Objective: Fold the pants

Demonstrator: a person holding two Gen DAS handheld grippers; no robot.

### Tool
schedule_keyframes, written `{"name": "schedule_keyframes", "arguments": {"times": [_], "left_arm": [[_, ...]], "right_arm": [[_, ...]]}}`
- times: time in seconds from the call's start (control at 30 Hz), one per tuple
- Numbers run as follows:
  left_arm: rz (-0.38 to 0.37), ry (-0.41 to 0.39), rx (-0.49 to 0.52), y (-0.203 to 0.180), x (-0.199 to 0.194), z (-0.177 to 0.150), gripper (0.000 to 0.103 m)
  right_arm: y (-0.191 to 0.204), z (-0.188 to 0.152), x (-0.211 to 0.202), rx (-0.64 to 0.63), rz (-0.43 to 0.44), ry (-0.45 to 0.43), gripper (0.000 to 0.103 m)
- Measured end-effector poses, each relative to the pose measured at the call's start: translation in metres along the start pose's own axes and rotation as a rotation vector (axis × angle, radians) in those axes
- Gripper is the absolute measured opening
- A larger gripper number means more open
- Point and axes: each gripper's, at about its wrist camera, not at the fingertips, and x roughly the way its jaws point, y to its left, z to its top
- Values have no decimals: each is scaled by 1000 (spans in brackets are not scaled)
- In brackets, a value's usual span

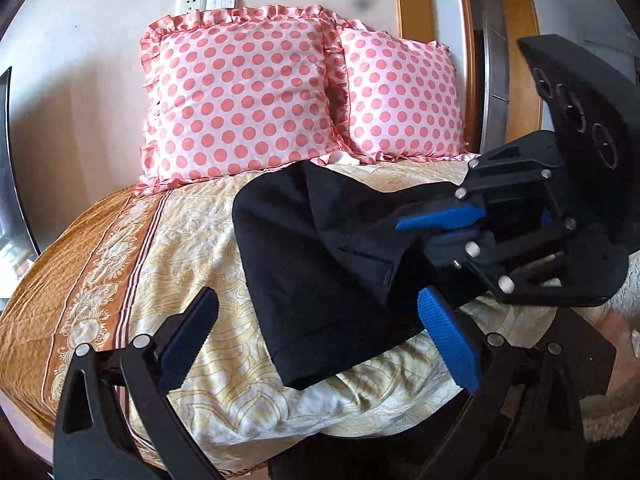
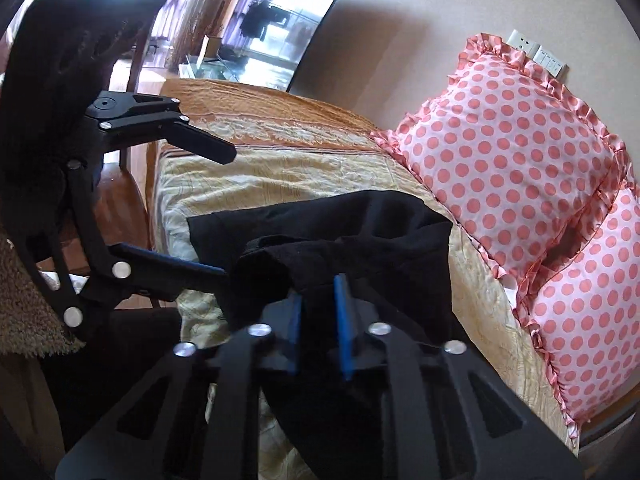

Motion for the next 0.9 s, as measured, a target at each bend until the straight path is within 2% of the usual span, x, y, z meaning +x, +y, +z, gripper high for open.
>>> {"name": "schedule_keyframes", "arguments": {"times": [0.17,0.33,0.43,0.53,0.57,0.63,0.7,0.73,0.8,0.9], "left_arm": [[-54,17,25,-10,9,2,100],[-73,41,82,-26,22,8,100],[-64,86,100,-28,32,7,100],[-63,129,92,-25,40,5,100],[-62,137,92,-24,41,4,100],[-59,142,104,-24,41,4,100],[-52,148,119,-25,42,3,100],[-51,150,123,-25,43,4,100],[-57,150,118,-24,43,4,100],[-69,150,87,-21,41,9,100]], "right_arm": [[-51,2,-7,247,11,-46,6],[-149,-16,-23,633,20,-119,6],[-216,-54,-26,912,-2,-129,6],[-267,-114,-9,1181,-16,-32,6],[-275,-132,0,1234,-15,12,6],[-282,-163,18,1295,-12,108,6],[-280,-181,23,1329,-2,157,9],[-279,-185,20,1327,-17,167,12],[-278,-187,7,1292,-66,179,12],[-274,-185,-29,1233,-171,131,12]]}}
